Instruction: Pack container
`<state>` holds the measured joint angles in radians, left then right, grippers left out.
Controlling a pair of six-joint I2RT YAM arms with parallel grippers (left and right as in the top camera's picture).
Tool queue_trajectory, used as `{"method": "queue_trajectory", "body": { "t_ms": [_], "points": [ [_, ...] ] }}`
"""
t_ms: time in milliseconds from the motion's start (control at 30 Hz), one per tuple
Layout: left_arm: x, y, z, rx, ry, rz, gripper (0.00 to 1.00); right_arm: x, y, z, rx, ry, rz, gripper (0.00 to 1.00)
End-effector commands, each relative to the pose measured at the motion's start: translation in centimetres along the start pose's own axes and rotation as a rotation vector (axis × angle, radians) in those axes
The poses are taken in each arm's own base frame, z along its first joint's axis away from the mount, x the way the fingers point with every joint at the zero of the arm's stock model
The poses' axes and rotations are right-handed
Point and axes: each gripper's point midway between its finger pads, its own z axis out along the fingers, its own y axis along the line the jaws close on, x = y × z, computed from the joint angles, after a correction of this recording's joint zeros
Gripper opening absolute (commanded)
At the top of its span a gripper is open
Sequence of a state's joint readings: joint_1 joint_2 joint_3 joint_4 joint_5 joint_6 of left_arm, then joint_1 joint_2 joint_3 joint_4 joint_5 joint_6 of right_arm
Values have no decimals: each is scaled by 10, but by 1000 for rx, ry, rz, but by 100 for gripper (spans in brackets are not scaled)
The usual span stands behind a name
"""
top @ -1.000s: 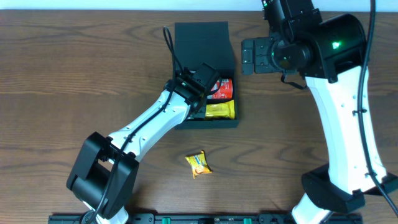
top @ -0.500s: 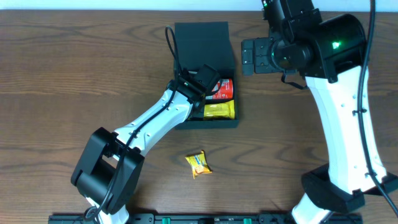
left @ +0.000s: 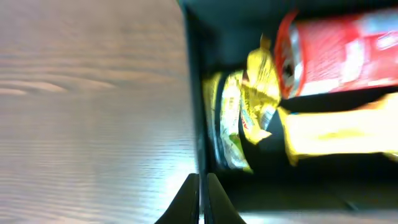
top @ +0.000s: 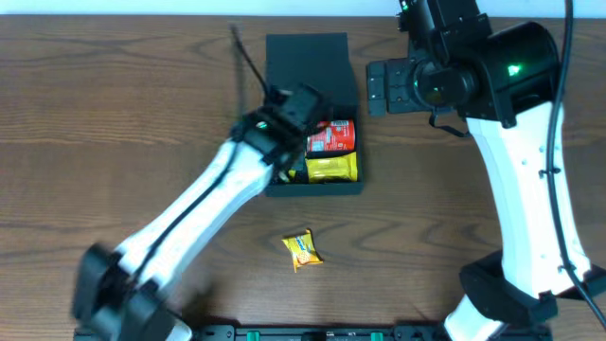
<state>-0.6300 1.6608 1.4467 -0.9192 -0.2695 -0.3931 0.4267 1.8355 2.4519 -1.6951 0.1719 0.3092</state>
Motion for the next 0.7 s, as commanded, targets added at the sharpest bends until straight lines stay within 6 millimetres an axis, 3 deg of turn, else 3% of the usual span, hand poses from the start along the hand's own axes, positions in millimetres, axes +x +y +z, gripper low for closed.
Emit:
{"method": "queue_trajectory", "body": {
  "t_ms": [0, 100, 200, 400, 500, 667],
  "points": [
    [-9, 18, -43, 5, -79, -12, 6, 3, -11, -36, -16, -83, 4, 99],
    [1, 34, -70, 5, -94, -17, 6, 7, -21, -56, -5, -131, 13, 99],
    [14, 58, -102, -11, -128, -26, 6, 24, -30, -67, 9, -130, 13, 99],
    [48, 95, -153, 4, -175, -43, 6, 83, -41, -54, 36, -5, 48, 95],
    [67, 113, -167, -11, -181, -68, 6, 113, -30, -44, 2, 46, -3, 96],
    [90, 147, -180, -94, -220, -161, 10, 167, 20, -12, -136, 133, -98, 97]
  ]
}}
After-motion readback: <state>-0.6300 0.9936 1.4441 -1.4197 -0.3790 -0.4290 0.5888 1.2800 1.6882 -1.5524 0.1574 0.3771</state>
